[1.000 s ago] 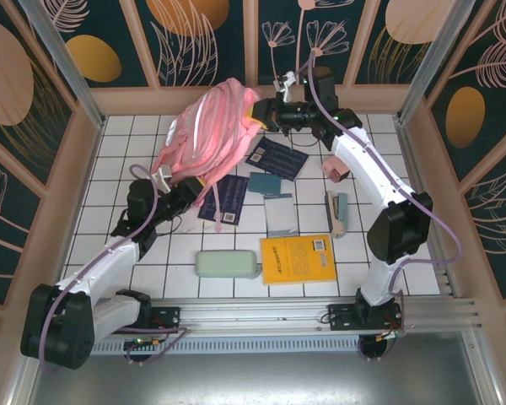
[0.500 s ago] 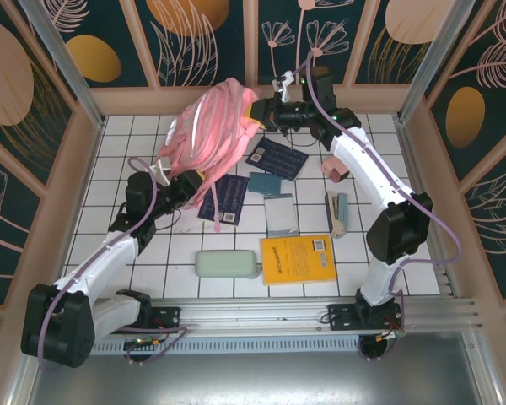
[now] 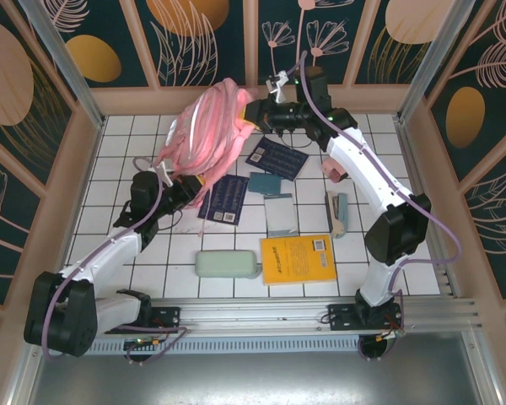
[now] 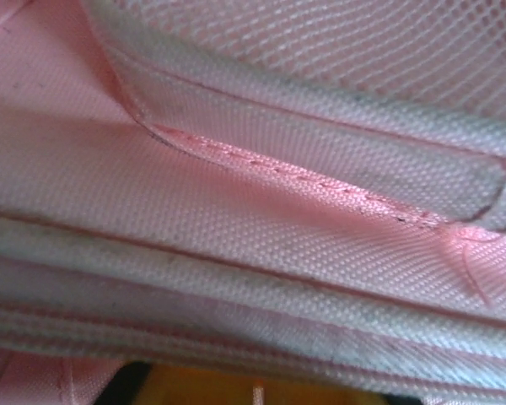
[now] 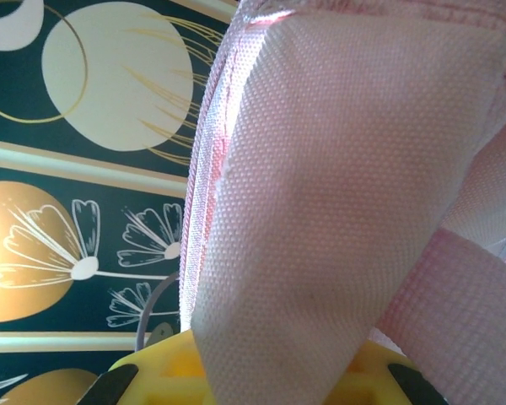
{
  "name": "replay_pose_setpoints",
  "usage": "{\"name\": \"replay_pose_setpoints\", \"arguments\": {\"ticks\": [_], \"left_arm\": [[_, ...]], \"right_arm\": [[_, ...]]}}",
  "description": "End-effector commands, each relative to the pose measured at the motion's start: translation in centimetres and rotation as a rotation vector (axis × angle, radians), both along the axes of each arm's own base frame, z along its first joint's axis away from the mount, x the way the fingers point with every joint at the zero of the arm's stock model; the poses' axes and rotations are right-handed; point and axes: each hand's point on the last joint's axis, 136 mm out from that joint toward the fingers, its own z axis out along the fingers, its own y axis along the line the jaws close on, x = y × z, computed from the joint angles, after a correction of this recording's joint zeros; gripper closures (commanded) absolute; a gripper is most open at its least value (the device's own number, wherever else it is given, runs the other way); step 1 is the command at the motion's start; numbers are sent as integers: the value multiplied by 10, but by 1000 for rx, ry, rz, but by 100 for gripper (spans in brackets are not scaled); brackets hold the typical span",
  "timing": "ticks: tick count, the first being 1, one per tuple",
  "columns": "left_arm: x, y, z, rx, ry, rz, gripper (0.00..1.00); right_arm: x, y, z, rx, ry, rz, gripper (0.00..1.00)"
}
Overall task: Pack the student bag
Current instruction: Unzip the student bag at the top-left of the table.
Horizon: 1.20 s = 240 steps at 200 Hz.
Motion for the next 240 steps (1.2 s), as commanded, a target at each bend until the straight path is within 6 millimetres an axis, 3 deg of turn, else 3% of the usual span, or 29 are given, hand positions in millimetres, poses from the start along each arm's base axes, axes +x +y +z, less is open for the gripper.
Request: {"name": "replay_pose_setpoints", "arguments": {"ticks": [1, 15, 57, 106, 156, 185, 240], "left_arm": [[13, 6, 27, 63, -90, 23, 100], [13, 6, 43, 68, -122, 20, 100], [8, 1, 90, 22, -194, -11, 100], [2, -7, 124, -87, -233, -50, 100], [-3, -14, 149, -140, -267, -87, 100], [-5, -15, 150, -115, -269, -106, 100], [-12, -14, 161, -95, -293, -117, 100]], "right_arm": [[-21, 11, 24, -17, -120, 57, 100], [-15, 6, 12, -82, -139, 18, 100], [-23, 15, -17, -176, -180, 4, 100], [-25, 28, -36, -219, -200, -1, 100], [-32, 49, -56, -240, -216, 12, 100], [-33, 65, -71, -256, -194, 11, 100], [-25, 74, -105, -265, -123, -74, 100]]}}
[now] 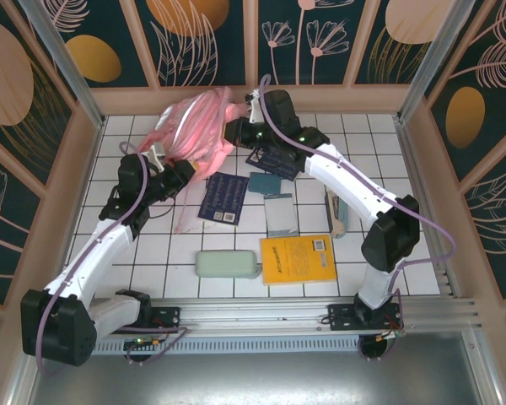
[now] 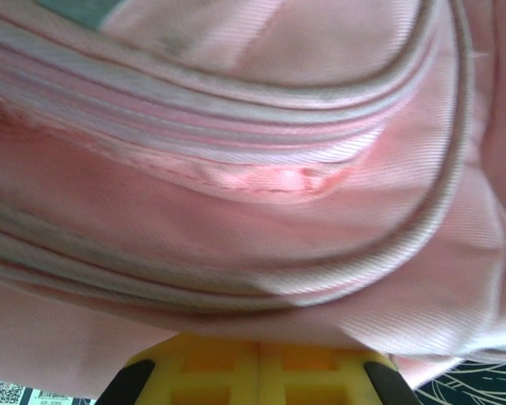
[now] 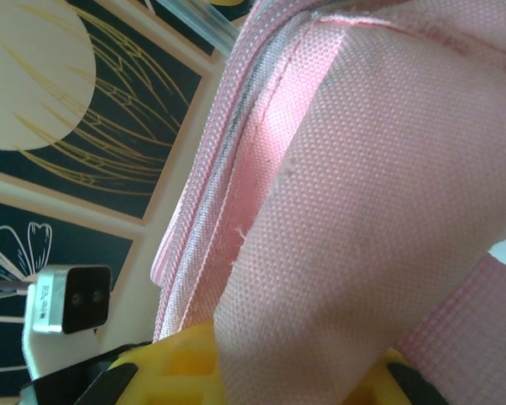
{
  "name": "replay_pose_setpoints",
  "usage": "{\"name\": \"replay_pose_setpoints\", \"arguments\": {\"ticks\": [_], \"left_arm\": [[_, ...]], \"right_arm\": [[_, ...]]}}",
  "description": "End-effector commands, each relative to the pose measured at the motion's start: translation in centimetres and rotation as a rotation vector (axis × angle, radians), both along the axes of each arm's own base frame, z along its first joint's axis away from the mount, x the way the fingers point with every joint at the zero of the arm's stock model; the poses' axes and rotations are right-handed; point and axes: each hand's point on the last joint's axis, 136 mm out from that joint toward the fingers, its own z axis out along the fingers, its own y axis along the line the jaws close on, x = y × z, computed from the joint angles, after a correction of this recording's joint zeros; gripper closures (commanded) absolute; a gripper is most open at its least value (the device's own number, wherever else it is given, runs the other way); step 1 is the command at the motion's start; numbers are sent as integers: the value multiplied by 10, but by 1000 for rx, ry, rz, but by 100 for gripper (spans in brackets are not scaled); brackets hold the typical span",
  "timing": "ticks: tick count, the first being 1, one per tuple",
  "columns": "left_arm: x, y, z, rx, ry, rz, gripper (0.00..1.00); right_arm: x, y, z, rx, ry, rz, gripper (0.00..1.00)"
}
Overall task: Pack the student bag
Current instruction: Unzip the student bag at the top-left of the table.
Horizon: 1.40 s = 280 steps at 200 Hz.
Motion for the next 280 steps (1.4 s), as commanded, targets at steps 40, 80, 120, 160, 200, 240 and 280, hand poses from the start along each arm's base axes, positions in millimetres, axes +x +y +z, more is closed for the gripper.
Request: {"name": "replay_pose_setpoints", "arguments": {"ticks": [40, 80, 120, 160, 200, 240, 280], "left_arm": [[-12, -20, 111, -20, -339, -131, 100], [-3, -20, 97, 18, -296, -126, 100], [-1, -21, 103, 29, -296, -135, 100], [-8, -28, 117, 23, -326, -162, 100], [-12, -25, 129, 70, -352, -152, 100], [-13, -18, 141, 167, -368, -135, 100], [-9, -21, 76, 184, -249, -160, 100]], "right_arm": [[-27, 50, -68, 4, 121, 76, 100], [-38, 76, -81, 1, 107, 91, 100], [-41, 86, -88, -5, 80, 56, 100], [-34, 88, -106, 30, 158, -7, 100], [-32, 77, -121, 100, 224, -30, 100], [-47, 82, -147, 26, 217, 69, 100], [-57, 80, -168, -53, 202, 113, 84]]}}
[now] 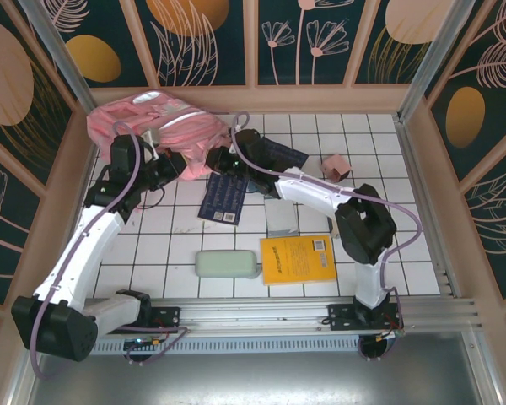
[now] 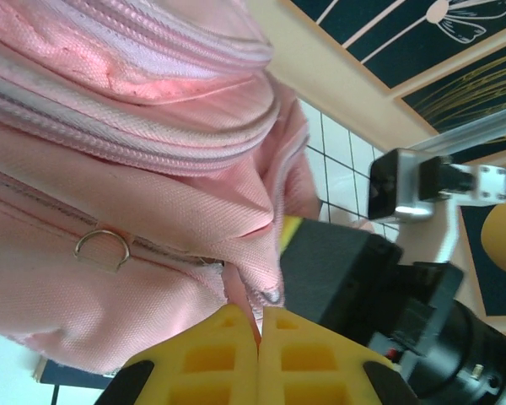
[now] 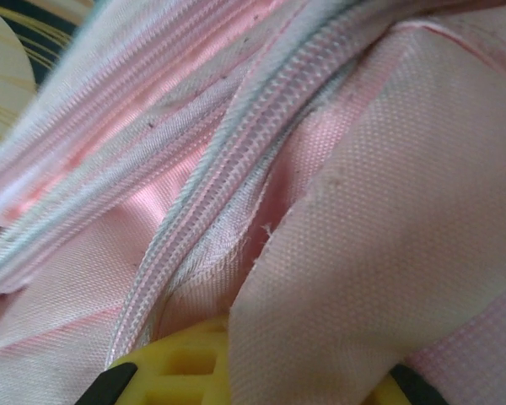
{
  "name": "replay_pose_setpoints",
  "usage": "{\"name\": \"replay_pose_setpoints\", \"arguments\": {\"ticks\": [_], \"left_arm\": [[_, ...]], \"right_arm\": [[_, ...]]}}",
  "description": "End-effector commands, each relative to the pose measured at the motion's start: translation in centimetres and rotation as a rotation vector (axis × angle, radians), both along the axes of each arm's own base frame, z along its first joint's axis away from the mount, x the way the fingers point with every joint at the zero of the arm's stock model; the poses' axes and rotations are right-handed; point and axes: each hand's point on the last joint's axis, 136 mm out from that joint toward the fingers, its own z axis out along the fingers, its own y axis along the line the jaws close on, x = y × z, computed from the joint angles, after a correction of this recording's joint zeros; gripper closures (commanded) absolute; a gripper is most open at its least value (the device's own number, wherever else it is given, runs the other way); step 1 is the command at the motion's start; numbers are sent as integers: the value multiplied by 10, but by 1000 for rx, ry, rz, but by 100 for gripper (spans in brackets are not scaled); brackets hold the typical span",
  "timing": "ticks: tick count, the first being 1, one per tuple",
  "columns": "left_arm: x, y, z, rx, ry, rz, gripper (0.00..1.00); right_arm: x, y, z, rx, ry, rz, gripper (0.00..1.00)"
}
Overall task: Pack the student bag
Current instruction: Unzip the student bag at the top-left of the table.
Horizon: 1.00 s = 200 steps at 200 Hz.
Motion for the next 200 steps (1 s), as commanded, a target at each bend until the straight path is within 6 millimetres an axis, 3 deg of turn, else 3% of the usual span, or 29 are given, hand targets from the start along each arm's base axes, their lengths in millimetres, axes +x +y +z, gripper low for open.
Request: {"name": "replay_pose_setpoints", "arguments": {"ticks": [1, 16, 31, 50, 72, 95, 121, 134, 148, 167, 179, 200], "left_arm": [[-8, -42, 49, -92, -241, -210, 100], [-9, -42, 33, -91, -218, -208, 100], [-12, -42, 2, -91, -161, -208, 100], [-17, -41, -27, -89, -113, -211, 100], [-24, -43, -60, -102, -57, -221, 100], [-29, -45, -82, -111, -13, -234, 100], [-32, -50, -95, -125, 20, -260, 100], [-31, -56, -98, -140, 32, -280, 100], [-28, -61, -98, -154, 32, -290, 100], [-23, -69, -95, -164, 35, -316, 100], [-21, -74, -94, -167, 37, -333, 98], [-19, -90, -98, -169, 55, -381, 87]], "right_arm": [[-54, 20, -58, -125, 63, 206, 83], [-51, 3, -60, -137, 53, 181, 66], [-52, -14, -67, -160, 54, 185, 51], [-56, -32, -77, -224, 46, 194, 44], [-60, -52, -83, -299, 6, 178, 45], [-53, -80, -79, -381, -35, 92, 62], [-44, -108, -74, -467, -63, 9, 70], [-43, -119, -63, -459, -106, -27, 70], [-42, -124, -56, -457, -128, -40, 59], [-39, -127, -54, -480, -123, -36, 52], [-35, -133, -50, -510, -149, -55, 51], [-26, -152, -38, -518, -135, -131, 56]]}}
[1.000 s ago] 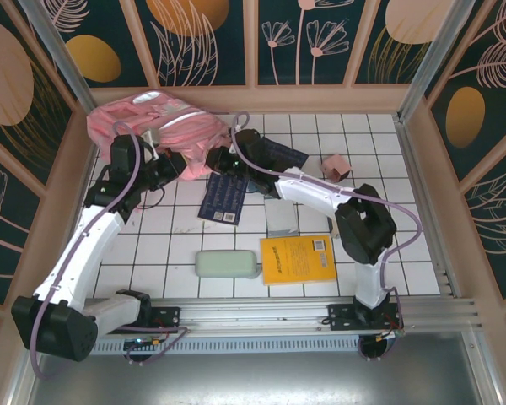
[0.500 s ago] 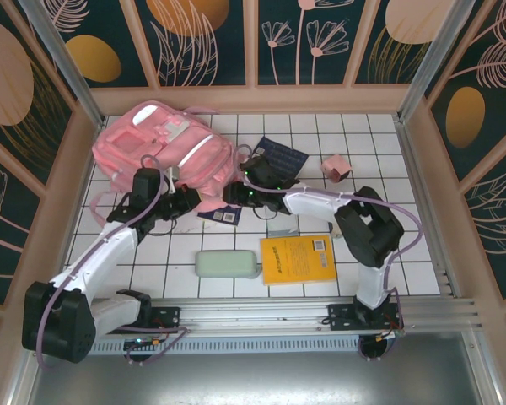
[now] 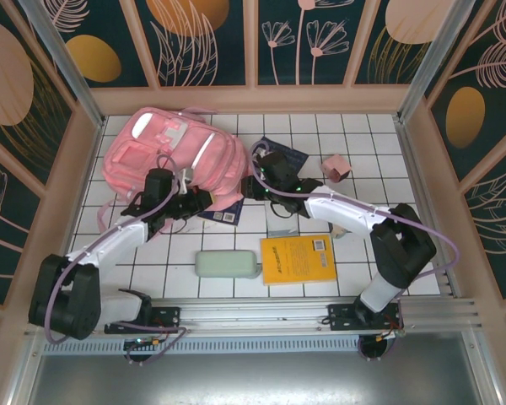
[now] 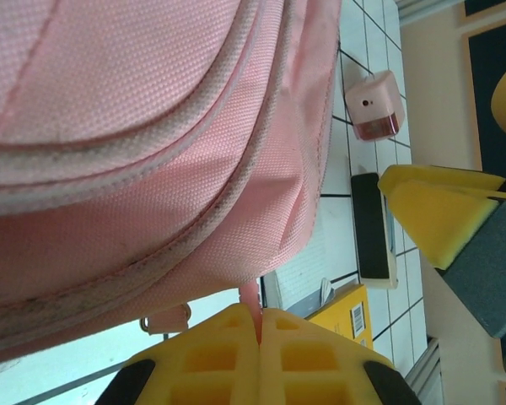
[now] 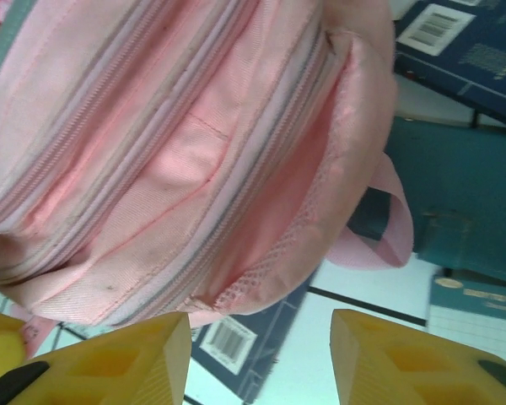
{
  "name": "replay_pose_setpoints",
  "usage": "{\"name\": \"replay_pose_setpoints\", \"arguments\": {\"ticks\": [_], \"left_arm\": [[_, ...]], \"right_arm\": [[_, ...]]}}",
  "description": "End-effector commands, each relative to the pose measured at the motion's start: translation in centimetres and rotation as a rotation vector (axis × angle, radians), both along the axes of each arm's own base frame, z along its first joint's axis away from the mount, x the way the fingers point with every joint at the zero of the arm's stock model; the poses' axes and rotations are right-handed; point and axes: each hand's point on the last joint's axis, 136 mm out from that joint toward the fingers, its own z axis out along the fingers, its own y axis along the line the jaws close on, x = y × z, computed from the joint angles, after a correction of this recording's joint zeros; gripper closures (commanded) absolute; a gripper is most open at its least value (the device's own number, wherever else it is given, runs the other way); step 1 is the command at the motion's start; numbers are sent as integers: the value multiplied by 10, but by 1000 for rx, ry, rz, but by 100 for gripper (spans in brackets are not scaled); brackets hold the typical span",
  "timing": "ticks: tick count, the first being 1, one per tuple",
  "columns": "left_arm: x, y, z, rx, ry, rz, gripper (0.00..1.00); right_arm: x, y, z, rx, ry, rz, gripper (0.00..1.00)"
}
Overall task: Pack the student bag
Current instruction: Unzip the student bag at the top-left of the table.
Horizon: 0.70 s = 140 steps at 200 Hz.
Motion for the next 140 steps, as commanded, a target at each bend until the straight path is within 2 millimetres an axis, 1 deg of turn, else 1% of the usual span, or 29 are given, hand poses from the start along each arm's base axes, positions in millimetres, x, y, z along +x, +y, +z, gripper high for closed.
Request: {"name": "replay_pose_setpoints", "arguments": {"ticks": [1, 10, 21, 29, 41, 54, 57, 69, 79, 80, 92, 104, 121, 140], "left_arm": [[13, -28, 38, -79, -113, -92, 85], [10, -40, 38, -91, -104, -131, 72], [7, -53, 45, -117, -112, -180, 58], [4, -59, 52, -134, -123, -204, 50], [1, -60, 67, -154, -154, -217, 39], [0, -55, 84, -123, -196, -210, 27], [0, -53, 86, -111, -202, -202, 26], [3, -43, 97, -60, -229, -157, 23], [8, -30, 102, 2, -242, -93, 23], [9, -29, 105, 6, -253, -86, 23], [14, -12, 105, 85, -258, 1, 22], [17, 4, 108, 137, -268, 85, 22], [18, 21, 112, 182, -284, 171, 21], [19, 37, 112, 231, -275, 245, 19]], "right_arm": [[13, -27, 21, -42, -40, -86, 56], [16, -34, 27, -15, -29, -100, 57], [18, -39, 35, 16, -33, -92, 57], [18, -43, 41, 18, -50, -89, 56], [16, -42, 43, -9, -55, -67, 56], [11, -41, 41, -39, -55, -37, 61], [6, -36, 40, -29, -49, -4, 62], [-10, -21, 32, -14, -26, 89, 64], [-26, -5, 21, -23, 0, 180, 64], [-27, -3, 20, -27, 2, 187, 64], [-42, 12, 3, -93, 13, 248, 64], [-54, 26, -10, -144, 17, 301, 61], [-58, 40, -21, -207, 14, 319, 57], [-53, 50, -32, -293, 31, 323, 55]]}}
